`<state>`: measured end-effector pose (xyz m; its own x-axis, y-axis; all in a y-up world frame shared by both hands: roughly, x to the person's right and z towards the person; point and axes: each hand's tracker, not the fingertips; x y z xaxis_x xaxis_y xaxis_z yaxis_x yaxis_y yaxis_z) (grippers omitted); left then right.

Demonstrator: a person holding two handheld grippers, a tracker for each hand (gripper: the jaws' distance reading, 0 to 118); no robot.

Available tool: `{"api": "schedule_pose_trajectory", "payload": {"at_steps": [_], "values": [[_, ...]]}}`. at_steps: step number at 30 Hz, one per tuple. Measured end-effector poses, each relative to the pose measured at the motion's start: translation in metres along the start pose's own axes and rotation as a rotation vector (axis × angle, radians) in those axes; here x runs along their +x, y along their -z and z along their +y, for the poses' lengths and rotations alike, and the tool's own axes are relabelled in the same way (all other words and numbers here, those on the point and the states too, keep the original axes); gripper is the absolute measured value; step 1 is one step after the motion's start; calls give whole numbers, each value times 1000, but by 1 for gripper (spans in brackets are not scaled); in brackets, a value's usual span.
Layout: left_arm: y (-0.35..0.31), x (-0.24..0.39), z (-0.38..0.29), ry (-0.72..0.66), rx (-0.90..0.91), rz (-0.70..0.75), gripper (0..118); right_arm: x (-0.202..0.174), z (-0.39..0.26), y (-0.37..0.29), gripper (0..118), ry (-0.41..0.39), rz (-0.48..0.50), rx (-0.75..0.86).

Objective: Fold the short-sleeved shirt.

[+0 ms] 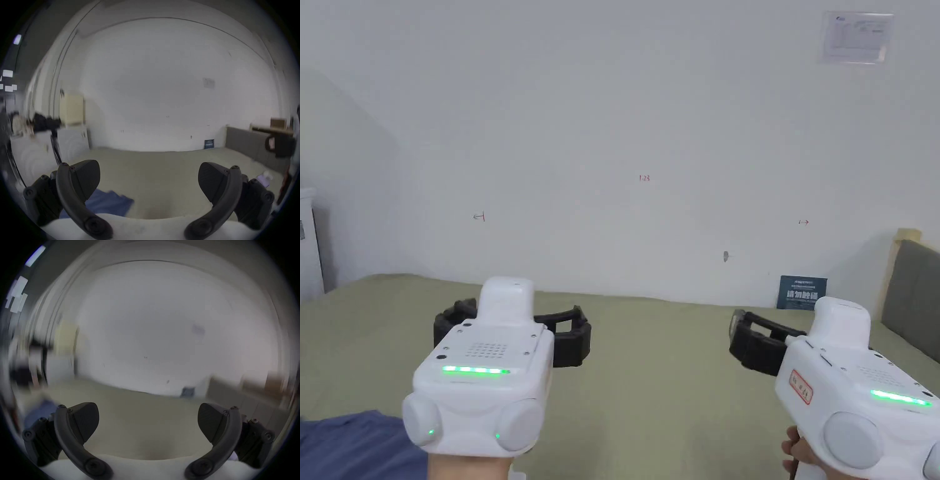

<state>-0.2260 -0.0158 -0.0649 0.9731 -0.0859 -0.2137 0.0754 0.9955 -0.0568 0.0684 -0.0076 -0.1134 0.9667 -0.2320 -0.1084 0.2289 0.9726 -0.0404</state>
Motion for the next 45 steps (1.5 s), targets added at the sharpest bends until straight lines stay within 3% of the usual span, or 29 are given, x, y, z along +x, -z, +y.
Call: {"api": "schedule_pose_trajectory", "payload": {"at_steps": [2,8,14,15,16,17,18,19,24,28,38,45], "values": [[3,-2,-2,1,-14,-5,118,-4,-1,-2,118,-57,-56,18],[4,-13,-4,-43,-43,-28,118,-14,-3,-5,118,-248,-77,40],[5,-15,-2,-47,-74,-36,116,-21,-4,-7,114,-285,-85,34],[5,-16,-3,-52,-76,-45,105,-22,-5,-9,107,-294,-84,33],[4,-16,-4,-52,-76,-54,62,-23,-7,-10,76,-304,-91,39],[4,-13,-5,-48,-75,-50,8,-24,-9,-10,35,-324,-115,49],[5,-13,-8,-43,-68,-45,0,-23,-9,-10,0,-341,-146,48],[4,-16,-7,-61,-75,-68,0,-23,-10,-13,0,-302,-168,50],[2,-20,-11,-76,-111,-85,0,-19,-11,-6,0,-305,-148,14],[4,-53,-16,-94,-130,-6,0,-34,-21,7,0,-289,-94,-25],[-40,-200,-33,-99,-216,361,0,-180,-79,45,0,-285,308,-127],[-61,-260,-46,-92,-231,502,0,-240,-106,54,0,-286,438,-170]]}}
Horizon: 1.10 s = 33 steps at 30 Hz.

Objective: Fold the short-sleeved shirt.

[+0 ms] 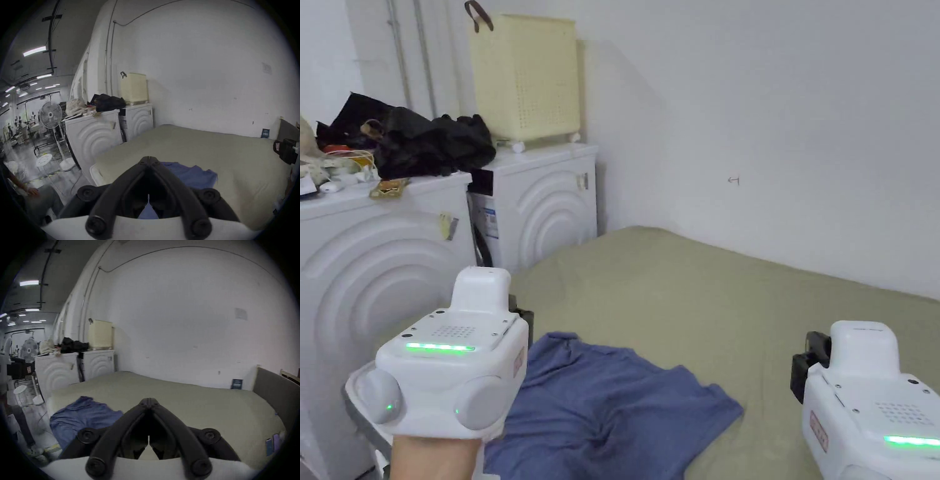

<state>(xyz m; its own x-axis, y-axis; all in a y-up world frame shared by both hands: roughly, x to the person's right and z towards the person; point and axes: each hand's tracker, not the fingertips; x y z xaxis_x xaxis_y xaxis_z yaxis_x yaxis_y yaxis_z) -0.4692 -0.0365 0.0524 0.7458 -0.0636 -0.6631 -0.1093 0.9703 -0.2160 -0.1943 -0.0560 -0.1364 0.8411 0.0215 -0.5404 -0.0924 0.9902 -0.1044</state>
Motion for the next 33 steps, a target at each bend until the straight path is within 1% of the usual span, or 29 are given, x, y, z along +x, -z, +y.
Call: {"api": "schedule_pose_trajectory", "payload": {"at_steps": [5,8,10,14,16,18,20,21,22,23,25,26,28,29,31,32,33], "values": [[21,-4,-8,-12,-34,-1,0,-12,-12,18,0,-25,23,-19],[40,5,-16,-8,-67,-32,0,-9,-20,27,0,-29,25,-39],[59,16,-26,20,-117,-74,0,-8,-25,25,0,-24,25,-55],[111,44,-55,17,-276,-145,0,1,-51,30,0,-18,18,-108],[148,56,-76,25,-395,-204,0,7,-66,33,0,-21,17,-159],[185,67,-98,-13,-525,-268,1,12,-85,35,0,-18,17,-202],[214,78,-120,-20,-619,-291,4,19,-101,39,0,-12,10,-248],[227,84,-130,20,-654,-310,5,21,-109,40,0,-7,13,-265],[235,88,-137,41,-676,-323,9,24,-115,42,0,-6,12,-283],[244,94,-145,74,-693,-325,33,27,-122,44,0,-5,8,-302],[263,102,-162,112,-787,-343,114,32,-134,48,0,9,6,-338],[269,105,-168,124,-810,-354,118,35,-139,50,0,25,9,-356],[274,113,-177,134,-830,-322,118,40,-147,52,0,44,12,-381],[276,118,-184,164,-839,-285,118,41,-149,51,0,45,8,-388],[274,126,-189,227,-812,-271,118,45,-152,46,0,48,-4,-396],[270,129,-182,212,-818,-265,118,48,-152,40,0,53,-7,-400],[268,129,-176,209,-824,-265,114,51,-150,34,0,58,-11,-405]]}}
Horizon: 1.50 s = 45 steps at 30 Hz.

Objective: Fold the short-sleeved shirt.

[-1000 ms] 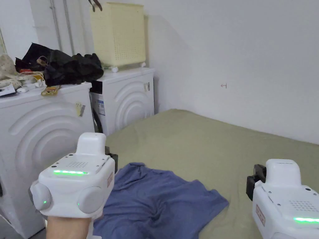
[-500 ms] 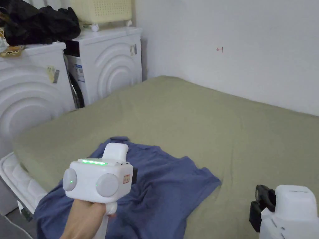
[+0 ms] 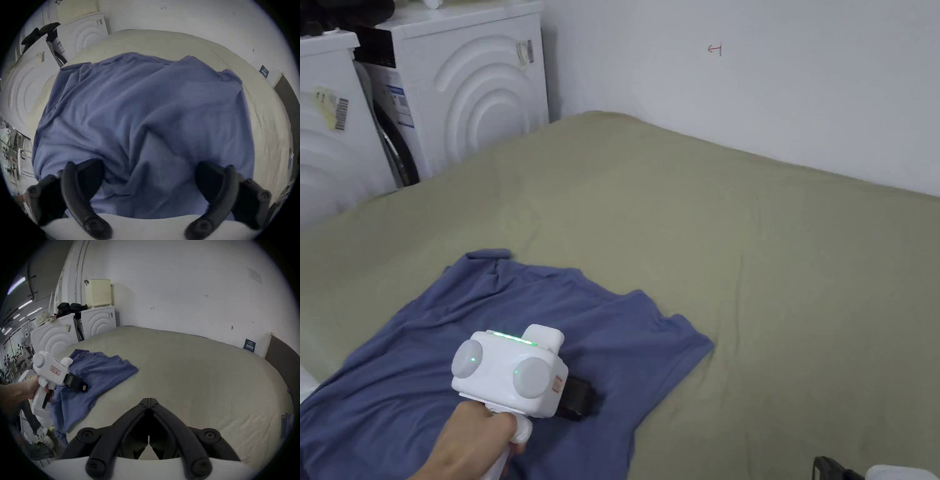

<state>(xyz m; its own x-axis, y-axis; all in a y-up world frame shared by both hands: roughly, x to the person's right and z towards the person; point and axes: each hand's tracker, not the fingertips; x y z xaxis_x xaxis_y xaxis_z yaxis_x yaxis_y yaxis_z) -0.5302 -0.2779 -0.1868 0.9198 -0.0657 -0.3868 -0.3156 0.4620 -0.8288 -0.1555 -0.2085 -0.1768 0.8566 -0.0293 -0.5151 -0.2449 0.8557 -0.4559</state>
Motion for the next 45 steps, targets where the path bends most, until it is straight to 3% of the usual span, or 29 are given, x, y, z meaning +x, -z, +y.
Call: {"api": "schedule_pose_trajectory", "payload": {"at_steps": [1,2,3,4,7,13,23,29,34,36,37,38,39,40,45], "values": [[-5,1,-1,11,9,-6,95,3,-1,-7,0,5,-4,-2],[-14,3,-3,28,37,-7,64,7,-2,-16,0,11,-13,-1],[-25,4,-3,37,73,0,13,12,-3,-26,0,16,-22,4],[-30,7,-2,42,87,46,1,16,-4,-37,0,20,-31,12],[-58,7,1,-5,88,10,1,35,-6,-76,0,35,-79,36],[-154,61,27,61,285,-71,1,76,-12,-147,0,73,-187,108],[-249,277,62,308,419,-421,1,143,-24,-230,0,138,-377,176],[-247,403,40,439,358,-645,1,175,-37,-236,0,186,-451,141],[-169,470,10,489,163,-619,1,192,-52,-222,0,227,-476,86],[-133,479,-6,497,97,-580,3,198,-57,-217,0,238,-478,71],[-120,479,-11,503,74,-587,20,200,-59,-214,0,244,-479,60],[-111,479,-16,503,90,-581,55,203,-60,-212,0,246,-478,49],[-104,476,-21,494,97,-571,97,204,-61,-209,0,247,-479,40],[-101,471,-24,488,104,-567,118,205,-61,-208,0,247,-479,38],[-144,407,-31,368,253,-557,118,199,-55,-206,0,251,-466,52]]}}
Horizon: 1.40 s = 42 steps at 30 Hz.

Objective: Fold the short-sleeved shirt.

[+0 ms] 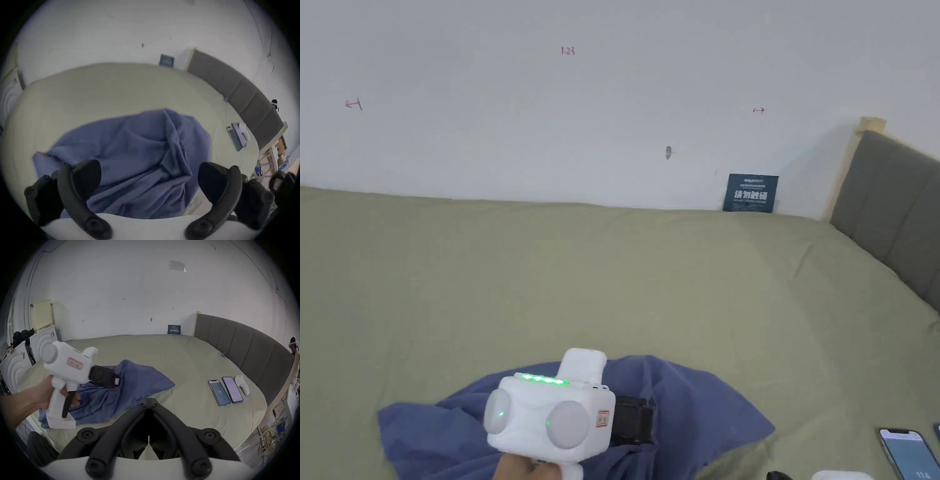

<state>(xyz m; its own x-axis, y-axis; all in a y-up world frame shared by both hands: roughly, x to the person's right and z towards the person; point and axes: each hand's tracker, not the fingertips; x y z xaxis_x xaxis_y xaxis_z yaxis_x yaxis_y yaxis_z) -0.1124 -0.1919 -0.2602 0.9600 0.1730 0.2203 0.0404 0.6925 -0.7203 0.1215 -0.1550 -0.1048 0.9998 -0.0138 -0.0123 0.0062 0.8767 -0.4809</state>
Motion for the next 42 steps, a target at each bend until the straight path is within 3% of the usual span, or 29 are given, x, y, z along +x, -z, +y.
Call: {"api": "schedule_pose_trajectory", "payload": {"at_steps": [4,5,6,7,8,14,19,24,29,30,31,32,35,39,41,42], "values": [[-111,-18,-21,-2,260,121,115,-14,6,-19,0,-23,15,85],[-143,-24,-31,17,325,149,108,-17,8,-25,0,-28,22,103],[-172,-28,-44,34,388,191,90,-20,9,-32,0,-31,34,123],[-196,-31,-56,38,442,254,35,-23,10,-38,0,-39,39,142],[-219,-34,-73,25,506,322,0,-26,11,-45,0,-49,38,158],[-310,-68,-133,-64,552,420,0,-42,9,-74,0,-78,41,236],[-323,-97,-146,-126,485,454,0,-51,11,-77,0,-60,68,227],[-294,-140,-137,-180,317,415,0,-57,11,-73,0,-60,78,214],[-206,-203,-134,-216,-64,274,0,-60,6,-54,0,-38,95,155],[-192,-209,-137,-224,-113,266,8,-61,4,-49,0,-46,88,138],[-176,-215,-137,-225,-140,308,46,-62,2,-45,0,-56,88,125],[-160,-221,-138,-202,-174,327,76,-61,-1,-41,0,-61,87,115],[-126,-235,-143,-215,-261,372,118,-58,-7,-28,0,-68,70,68],[-99,-237,-148,-163,-304,394,118,-52,-14,-9,0,-71,48,0],[-98,-234,-147,-143,-299,413,110,-46,-16,1,0,-68,44,-23],[-102,-234,-147,-185,-271,374,100,-42,-16,6,0,-64,44,-42]]}}
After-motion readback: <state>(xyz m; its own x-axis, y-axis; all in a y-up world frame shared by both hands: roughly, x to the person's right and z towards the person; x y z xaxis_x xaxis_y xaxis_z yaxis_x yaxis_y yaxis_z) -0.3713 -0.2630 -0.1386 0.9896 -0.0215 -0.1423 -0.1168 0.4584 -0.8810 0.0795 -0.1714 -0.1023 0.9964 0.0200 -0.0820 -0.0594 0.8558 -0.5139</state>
